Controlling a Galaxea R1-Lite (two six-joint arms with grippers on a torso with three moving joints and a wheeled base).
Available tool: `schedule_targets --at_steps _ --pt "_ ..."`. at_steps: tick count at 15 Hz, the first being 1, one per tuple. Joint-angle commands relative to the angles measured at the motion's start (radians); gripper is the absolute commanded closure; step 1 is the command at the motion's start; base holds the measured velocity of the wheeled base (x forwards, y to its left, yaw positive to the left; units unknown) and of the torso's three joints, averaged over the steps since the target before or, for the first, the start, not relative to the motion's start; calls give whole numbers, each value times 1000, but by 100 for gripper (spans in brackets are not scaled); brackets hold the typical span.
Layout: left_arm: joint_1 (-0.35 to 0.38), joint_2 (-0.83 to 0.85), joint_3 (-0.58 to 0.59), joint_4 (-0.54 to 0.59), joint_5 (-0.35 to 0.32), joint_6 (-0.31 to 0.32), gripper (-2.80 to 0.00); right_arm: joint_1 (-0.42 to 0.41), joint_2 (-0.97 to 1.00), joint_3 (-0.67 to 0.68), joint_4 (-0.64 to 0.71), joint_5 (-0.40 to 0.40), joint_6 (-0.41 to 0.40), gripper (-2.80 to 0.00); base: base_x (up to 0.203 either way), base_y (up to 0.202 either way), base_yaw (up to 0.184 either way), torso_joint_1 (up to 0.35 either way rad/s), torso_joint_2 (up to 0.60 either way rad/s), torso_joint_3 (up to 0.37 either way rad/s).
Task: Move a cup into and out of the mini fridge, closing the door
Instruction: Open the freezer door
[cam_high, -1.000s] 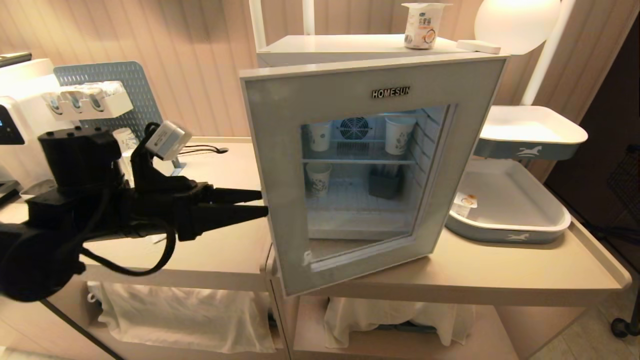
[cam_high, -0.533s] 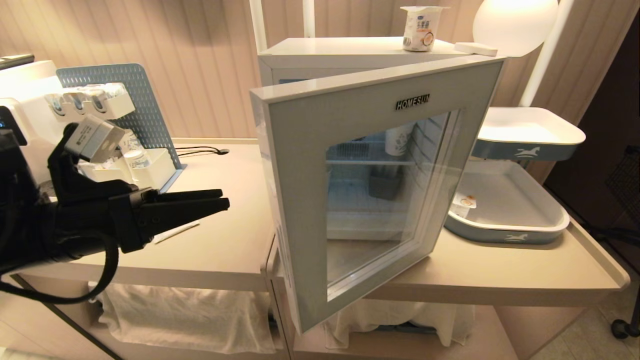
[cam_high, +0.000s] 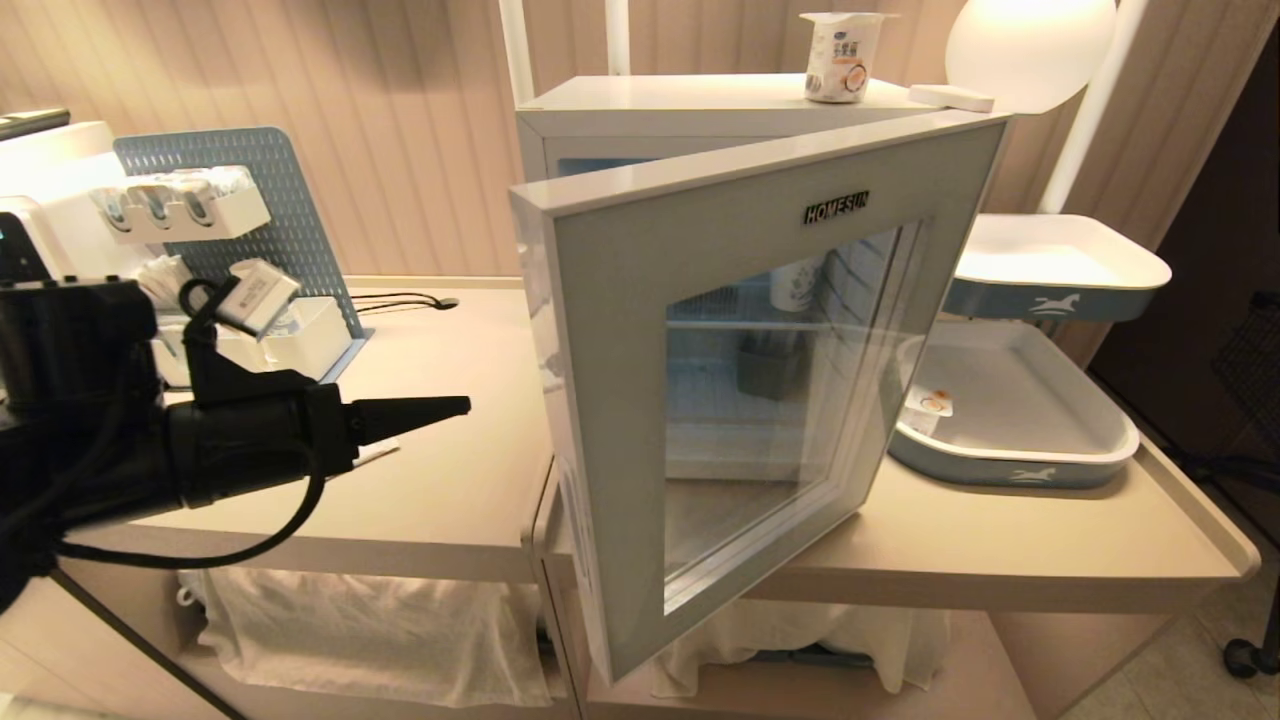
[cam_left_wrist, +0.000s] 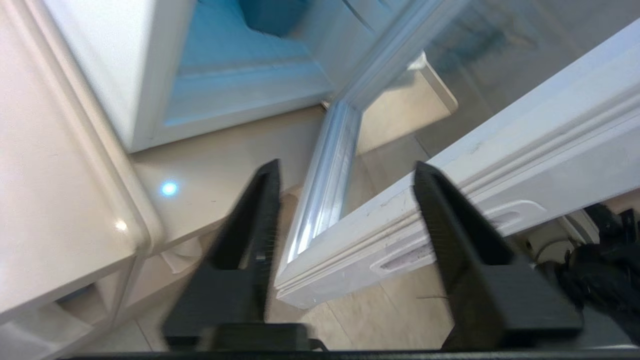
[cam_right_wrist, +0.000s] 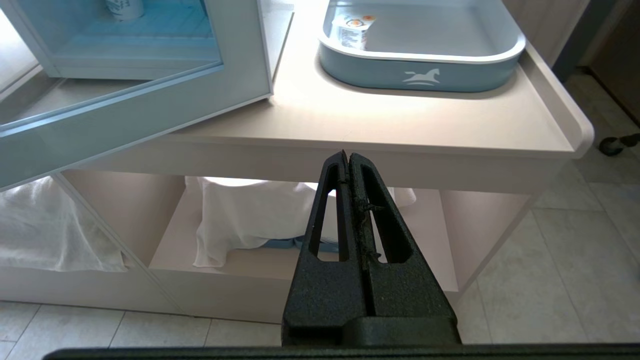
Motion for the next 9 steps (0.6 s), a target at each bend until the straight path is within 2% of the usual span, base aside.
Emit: schedule_targets --at_steps 1,5,9 --pt "-69 78 -15 -4 4 3 0 0 0 0 0 0 0 0 0 0 0 0 0 0" --pt "-276 152 -26 -11 93 9 0 0 0 0 0 0 0 0 0 0 0 0 0 0" --pt "-381 137 -19 -9 93 10 0 0 0 0 0 0 0 0 0 0 0 0 0 0"
